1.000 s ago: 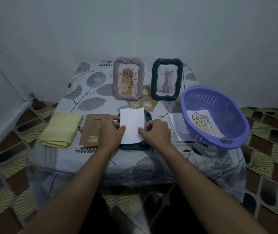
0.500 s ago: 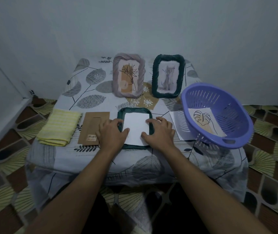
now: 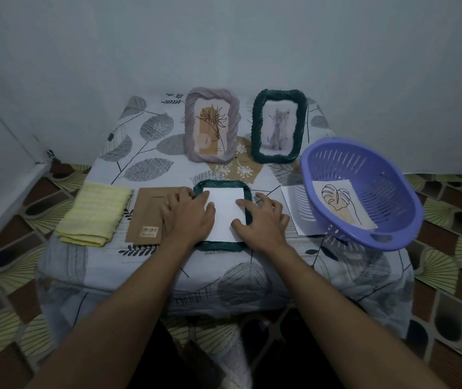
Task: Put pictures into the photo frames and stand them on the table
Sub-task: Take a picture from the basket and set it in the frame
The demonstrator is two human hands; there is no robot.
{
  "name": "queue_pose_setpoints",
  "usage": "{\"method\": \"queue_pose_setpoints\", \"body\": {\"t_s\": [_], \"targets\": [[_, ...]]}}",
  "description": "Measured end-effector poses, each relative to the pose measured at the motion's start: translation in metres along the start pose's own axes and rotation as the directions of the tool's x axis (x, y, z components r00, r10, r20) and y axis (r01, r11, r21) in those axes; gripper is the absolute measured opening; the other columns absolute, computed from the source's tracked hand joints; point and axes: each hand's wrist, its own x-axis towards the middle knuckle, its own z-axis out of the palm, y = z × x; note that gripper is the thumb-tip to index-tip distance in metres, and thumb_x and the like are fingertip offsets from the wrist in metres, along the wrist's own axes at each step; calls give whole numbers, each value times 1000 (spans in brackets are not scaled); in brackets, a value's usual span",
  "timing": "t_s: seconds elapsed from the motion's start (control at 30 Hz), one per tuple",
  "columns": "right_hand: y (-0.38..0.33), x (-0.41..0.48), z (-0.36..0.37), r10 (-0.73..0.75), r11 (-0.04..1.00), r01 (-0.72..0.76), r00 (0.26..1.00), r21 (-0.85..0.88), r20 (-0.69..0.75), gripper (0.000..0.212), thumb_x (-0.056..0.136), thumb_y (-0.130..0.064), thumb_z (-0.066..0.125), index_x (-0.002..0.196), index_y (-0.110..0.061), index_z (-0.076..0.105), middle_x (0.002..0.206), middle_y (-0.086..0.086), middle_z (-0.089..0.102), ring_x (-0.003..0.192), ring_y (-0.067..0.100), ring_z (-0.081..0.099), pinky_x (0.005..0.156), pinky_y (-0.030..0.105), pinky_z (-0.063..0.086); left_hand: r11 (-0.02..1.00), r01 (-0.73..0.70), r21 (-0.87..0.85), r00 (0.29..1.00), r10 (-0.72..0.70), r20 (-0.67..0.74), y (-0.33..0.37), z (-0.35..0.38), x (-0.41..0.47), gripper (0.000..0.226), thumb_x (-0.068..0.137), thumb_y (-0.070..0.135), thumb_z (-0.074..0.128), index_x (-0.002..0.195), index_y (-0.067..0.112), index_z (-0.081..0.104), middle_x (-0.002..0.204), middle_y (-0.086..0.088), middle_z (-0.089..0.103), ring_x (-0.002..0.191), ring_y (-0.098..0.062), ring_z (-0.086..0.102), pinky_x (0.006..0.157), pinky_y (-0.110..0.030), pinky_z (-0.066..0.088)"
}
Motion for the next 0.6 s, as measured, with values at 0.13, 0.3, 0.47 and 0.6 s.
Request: {"method": "queue_pose_setpoints", "body": {"t_s": [0.13, 0.3, 0.47, 0.6], "targets": [[1, 0, 1, -6, 1000, 6, 1000, -2, 7, 55, 84, -46, 60, 138, -41, 50, 156, 2, 30, 140, 24, 18, 106, 41, 18, 1000, -4, 23, 1000, 3, 10, -1, 1, 3, 44, 97, 44, 41, 141, 37, 48, 135, -6, 41, 122, -31, 34, 100, -45, 26], [1, 0, 1, -20, 1000, 20, 1000, -11, 14, 55, 87, -46, 58, 140, -42, 48, 157, 3, 28, 141, 25, 18, 105, 42, 18, 1000, 9, 21, 1000, -9, 13, -1, 1, 3, 45, 97, 43, 42, 141, 36, 47, 135, -6, 41, 123, -31, 33, 100, -46, 27], [1, 1, 1, -17, 1000, 17, 1000, -16, 16, 55, 87, -47, 58, 140, -43, 48, 157, 4, 29, 140, 26, 19, 105, 43, 19, 1000, 21, -10, 1000, -21, 17, -1, 2, 4, 45, 96, 42, 44, 140, 36, 48, 135, -5, 41, 123, -31, 33, 101, -47, 27], [1, 1, 2, -11, 1000, 11, 1000, -22, 21, 57, 84, -50, 54, 140, -43, 47, 156, 4, 29, 140, 26, 19, 105, 43, 19, 1000, 20, -23, 999, -19, 28, -1, 1, 4, 44, 97, 41, 43, 140, 35, 48, 134, -6, 41, 124, -31, 32, 101, -47, 26]]}}
